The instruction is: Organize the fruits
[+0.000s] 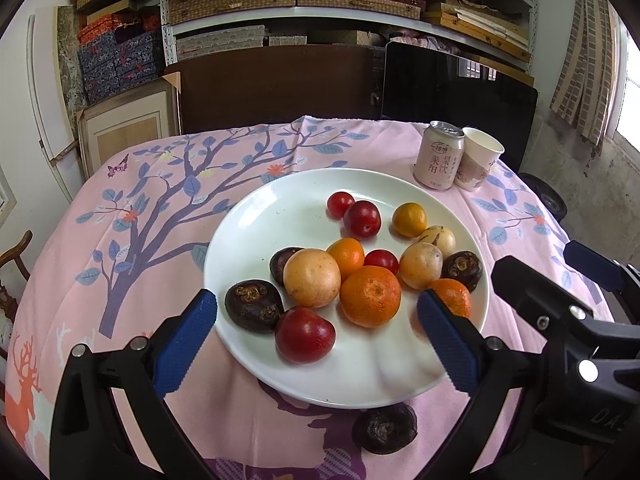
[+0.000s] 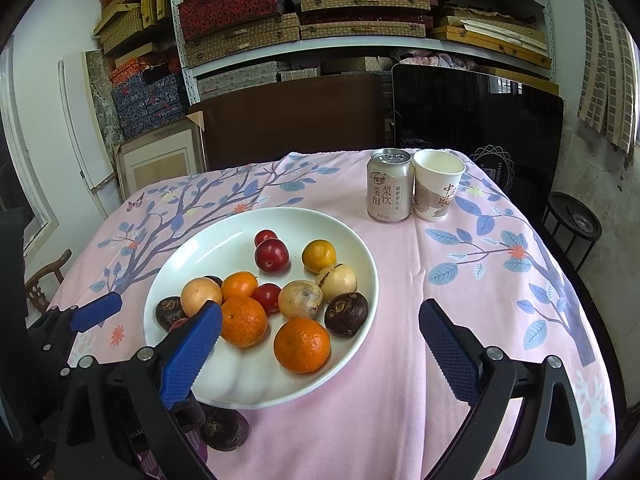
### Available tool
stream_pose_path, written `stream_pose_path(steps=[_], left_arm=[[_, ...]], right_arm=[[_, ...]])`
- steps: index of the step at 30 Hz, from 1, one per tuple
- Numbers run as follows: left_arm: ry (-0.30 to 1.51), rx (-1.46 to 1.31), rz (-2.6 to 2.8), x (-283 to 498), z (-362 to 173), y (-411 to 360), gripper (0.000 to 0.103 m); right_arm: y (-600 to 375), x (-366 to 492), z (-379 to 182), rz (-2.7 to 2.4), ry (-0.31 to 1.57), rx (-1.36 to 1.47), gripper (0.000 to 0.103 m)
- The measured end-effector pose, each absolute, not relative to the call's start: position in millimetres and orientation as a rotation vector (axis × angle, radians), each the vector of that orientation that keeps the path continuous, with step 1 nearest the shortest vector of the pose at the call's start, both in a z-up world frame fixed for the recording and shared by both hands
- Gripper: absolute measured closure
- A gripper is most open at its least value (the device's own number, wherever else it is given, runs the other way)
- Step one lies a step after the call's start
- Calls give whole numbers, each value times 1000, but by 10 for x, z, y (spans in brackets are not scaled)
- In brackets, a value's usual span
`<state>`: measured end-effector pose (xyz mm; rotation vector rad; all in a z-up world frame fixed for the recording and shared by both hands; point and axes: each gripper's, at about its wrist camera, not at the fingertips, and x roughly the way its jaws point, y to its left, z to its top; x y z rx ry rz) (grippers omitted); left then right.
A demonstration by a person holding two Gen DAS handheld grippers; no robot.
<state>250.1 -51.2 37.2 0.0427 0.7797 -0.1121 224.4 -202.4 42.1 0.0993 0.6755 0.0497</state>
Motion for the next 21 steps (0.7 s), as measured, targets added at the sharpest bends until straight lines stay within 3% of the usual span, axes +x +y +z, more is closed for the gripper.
stream_pose_path(steps=[21], left_arm=[[787,29,-79,2503,380,-457,5]], right_arm=[[-2024,2213,475,47,663,99,4]])
